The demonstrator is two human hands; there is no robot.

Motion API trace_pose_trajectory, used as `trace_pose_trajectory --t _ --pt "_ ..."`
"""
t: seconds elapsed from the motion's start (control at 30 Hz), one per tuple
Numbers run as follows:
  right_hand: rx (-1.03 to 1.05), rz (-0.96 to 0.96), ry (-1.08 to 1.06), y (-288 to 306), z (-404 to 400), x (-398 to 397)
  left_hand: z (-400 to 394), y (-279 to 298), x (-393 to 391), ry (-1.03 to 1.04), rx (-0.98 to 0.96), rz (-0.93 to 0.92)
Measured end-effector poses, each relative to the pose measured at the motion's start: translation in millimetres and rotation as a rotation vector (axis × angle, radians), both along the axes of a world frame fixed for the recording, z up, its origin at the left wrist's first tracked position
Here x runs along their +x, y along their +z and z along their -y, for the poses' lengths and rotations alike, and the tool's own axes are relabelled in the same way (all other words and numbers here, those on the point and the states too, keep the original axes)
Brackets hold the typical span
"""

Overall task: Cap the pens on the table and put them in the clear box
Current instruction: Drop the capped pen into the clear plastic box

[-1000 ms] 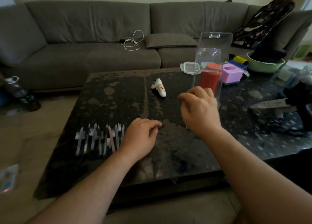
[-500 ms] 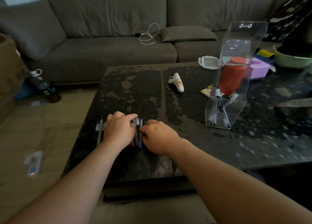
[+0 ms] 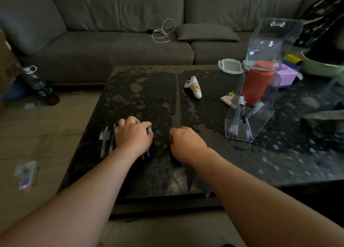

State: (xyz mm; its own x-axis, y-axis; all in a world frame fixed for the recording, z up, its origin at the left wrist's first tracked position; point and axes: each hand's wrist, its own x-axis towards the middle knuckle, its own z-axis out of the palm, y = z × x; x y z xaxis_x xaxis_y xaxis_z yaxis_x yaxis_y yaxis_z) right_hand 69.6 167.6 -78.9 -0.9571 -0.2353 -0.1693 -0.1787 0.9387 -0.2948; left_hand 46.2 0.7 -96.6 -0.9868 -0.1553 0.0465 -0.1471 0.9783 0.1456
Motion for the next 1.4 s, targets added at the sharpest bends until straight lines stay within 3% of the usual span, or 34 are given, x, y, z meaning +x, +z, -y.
trace_pose_trajectory --t 0.33,0.53,0.73,0.9,1.4 --pt "-0.197 0.080 -0.239 11.1 -34.9 -10.9 -13.3 12.4 1.9 -0.170 0.079 -0.229" --pt "-0.243 0.057 -0.216 14.9 -55.6 -15.5 -12.5 21.4 13.3 -0.236 0.426 -0.216" --pt "-0.337 -0.026 -0.159 15.6 -63.9 -14.8 -11.6 18.2 15.2 -0.155 0.602 -0.121" --pt "-0.292 -0.195 -0.019 12.2 -59.7 -13.3 -13.8 17.0 14.3 -0.085 0.609 -0.114" --pt "-0.216 -0.243 0.045 12.8 -53.2 -12.5 -20.7 24.5 25.1 -0.193 0.515 -0.126"
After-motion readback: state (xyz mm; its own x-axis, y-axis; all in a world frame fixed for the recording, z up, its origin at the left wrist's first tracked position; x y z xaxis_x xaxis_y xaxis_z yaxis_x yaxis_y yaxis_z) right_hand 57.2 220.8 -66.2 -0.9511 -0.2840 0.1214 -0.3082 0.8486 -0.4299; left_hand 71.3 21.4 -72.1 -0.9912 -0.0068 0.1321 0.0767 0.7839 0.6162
